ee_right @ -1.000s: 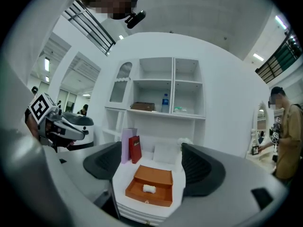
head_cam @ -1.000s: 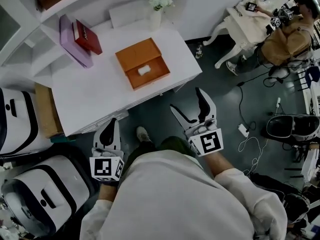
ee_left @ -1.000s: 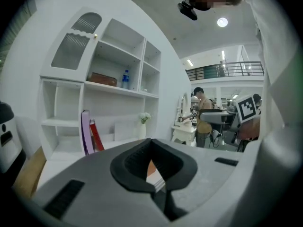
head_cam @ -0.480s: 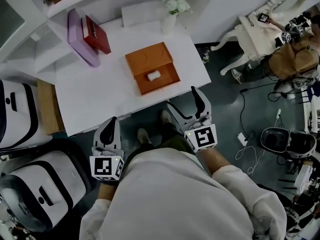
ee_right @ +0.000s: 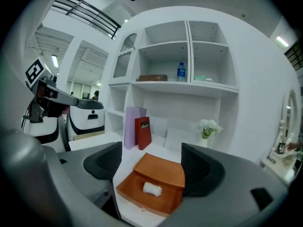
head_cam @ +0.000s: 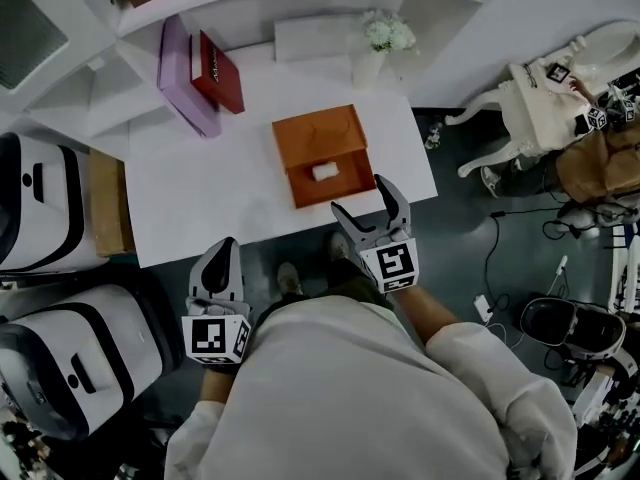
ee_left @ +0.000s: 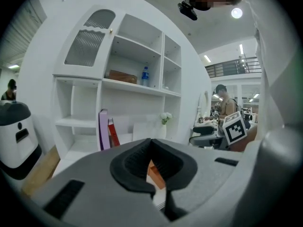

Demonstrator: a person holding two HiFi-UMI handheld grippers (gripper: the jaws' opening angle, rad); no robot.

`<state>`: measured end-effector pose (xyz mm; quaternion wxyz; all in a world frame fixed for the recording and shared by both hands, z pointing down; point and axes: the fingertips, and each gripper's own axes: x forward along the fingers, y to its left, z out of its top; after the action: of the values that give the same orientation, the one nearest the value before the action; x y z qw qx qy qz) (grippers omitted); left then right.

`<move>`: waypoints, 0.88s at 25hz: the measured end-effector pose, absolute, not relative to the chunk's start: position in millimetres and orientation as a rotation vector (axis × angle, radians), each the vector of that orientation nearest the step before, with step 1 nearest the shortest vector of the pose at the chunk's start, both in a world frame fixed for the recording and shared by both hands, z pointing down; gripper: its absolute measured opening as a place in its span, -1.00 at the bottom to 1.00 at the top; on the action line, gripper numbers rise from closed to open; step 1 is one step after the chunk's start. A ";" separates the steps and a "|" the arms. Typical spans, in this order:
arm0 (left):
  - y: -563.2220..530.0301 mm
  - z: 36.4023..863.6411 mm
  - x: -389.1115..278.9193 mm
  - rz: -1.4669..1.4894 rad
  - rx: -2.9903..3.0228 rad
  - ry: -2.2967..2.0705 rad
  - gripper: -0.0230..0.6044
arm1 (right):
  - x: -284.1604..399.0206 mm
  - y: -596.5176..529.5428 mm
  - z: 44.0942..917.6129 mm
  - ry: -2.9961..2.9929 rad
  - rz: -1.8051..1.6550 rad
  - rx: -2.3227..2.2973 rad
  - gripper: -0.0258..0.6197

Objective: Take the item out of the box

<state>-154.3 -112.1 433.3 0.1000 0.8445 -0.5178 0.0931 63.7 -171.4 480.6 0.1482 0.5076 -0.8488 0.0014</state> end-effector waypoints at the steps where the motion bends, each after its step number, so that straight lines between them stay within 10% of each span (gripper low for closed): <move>1: -114.1 433.3 -154.0 0.276 2.486 -1.541 -0.90 | 64.1 -176.6 488.0 -2.435 0.019 1.443 0.31; 22: -139.8 453.1 -167.0 0.348 2.271 -1.698 -0.90 | 58.0 -247.5 648.9 -2.255 0.343 1.174 0.31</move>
<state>-167.0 -139.8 453.1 0.1416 0.7869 -0.5883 0.1206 58.0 -247.5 648.9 0.2843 0.4387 -0.8428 0.1282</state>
